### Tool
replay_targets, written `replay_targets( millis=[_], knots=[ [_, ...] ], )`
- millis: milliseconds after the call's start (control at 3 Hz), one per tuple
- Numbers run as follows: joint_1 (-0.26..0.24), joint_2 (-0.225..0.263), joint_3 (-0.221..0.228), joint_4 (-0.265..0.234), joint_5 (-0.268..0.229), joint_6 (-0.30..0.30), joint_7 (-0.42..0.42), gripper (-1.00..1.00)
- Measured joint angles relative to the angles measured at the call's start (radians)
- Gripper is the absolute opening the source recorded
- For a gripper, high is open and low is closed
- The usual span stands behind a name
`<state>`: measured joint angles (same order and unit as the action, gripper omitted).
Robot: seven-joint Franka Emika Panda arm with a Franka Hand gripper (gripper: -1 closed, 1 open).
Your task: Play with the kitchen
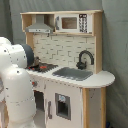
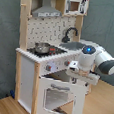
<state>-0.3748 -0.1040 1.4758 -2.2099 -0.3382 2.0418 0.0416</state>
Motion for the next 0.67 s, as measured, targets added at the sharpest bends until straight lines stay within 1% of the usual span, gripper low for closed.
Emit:
replay_targets(
  millis=[667],
  knots=[
    [0.027, -0.012, 0.0, 0.072, -0.002, -0.2, 0.001, 1.0]
  ],
)
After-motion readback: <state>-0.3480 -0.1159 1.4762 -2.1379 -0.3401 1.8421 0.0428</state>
